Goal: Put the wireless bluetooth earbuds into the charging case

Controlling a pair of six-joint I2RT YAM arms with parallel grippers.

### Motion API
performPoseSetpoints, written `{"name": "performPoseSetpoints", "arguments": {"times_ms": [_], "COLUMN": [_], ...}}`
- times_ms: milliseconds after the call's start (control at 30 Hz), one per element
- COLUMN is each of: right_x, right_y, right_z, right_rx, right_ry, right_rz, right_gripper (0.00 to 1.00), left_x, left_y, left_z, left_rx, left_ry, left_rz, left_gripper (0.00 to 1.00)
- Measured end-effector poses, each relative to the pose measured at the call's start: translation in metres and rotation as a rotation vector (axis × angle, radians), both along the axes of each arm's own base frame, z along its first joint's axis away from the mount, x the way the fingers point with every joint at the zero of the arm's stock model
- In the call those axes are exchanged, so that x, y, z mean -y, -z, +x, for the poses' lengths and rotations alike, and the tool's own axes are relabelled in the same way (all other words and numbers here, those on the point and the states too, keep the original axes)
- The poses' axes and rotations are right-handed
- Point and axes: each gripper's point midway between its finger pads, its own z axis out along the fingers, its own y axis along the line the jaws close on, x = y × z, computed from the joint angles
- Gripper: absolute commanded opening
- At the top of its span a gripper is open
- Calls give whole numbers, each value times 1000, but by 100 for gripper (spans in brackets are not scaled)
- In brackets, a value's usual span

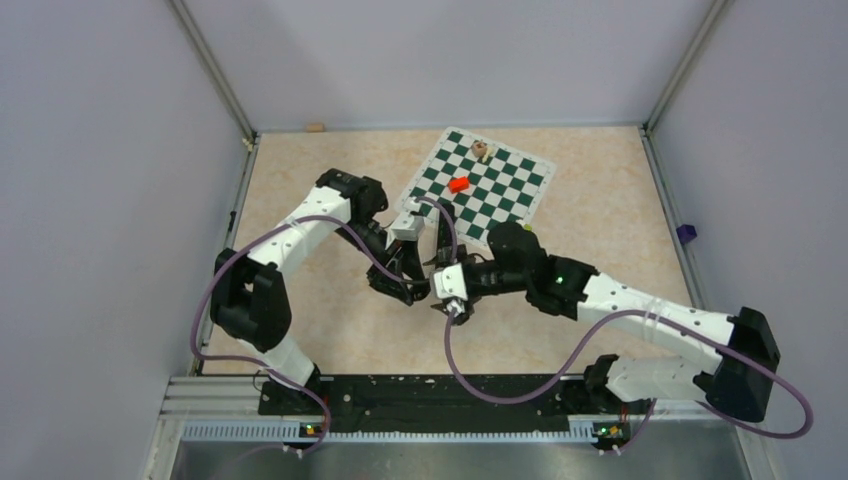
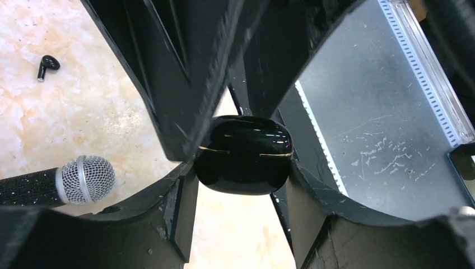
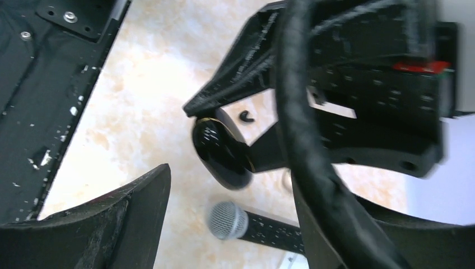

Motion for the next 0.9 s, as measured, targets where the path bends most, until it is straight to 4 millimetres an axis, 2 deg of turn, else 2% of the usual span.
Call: {"name": "performPoseSetpoints", "arguments": {"times_ms": [100, 200, 433, 667, 733, 800, 900], "right_x": [9, 8, 1, -5, -6, -7, -10], "right_y": [-14, -21, 4, -2, -2, -1, 2], "right_z": [4, 5, 6, 4, 3, 1, -3], "right_rx": [53, 78, 76, 115, 117, 117, 112], "right_ry": [13, 3, -23, -51, -58, -70, -91], "right_rz": [24, 47, 21, 50, 51, 50, 46], "right_gripper": [70, 67, 57, 50, 41, 21, 1], "left_x": [0, 1, 1, 1, 1, 1, 1], "left_y": [0, -1, -1, -1, -2, -2, -2], "left_z": [-2, -3, -4, -4, -4, -4, -5], "left_rx": [-5, -7, -13, -19, -20, -20, -20], "left_ry": [4, 6, 6, 4, 4, 4, 5], "left_rz": [1, 0, 3, 5, 3, 3, 3], "left_gripper": [48, 47, 47, 47, 47, 46, 47]}}
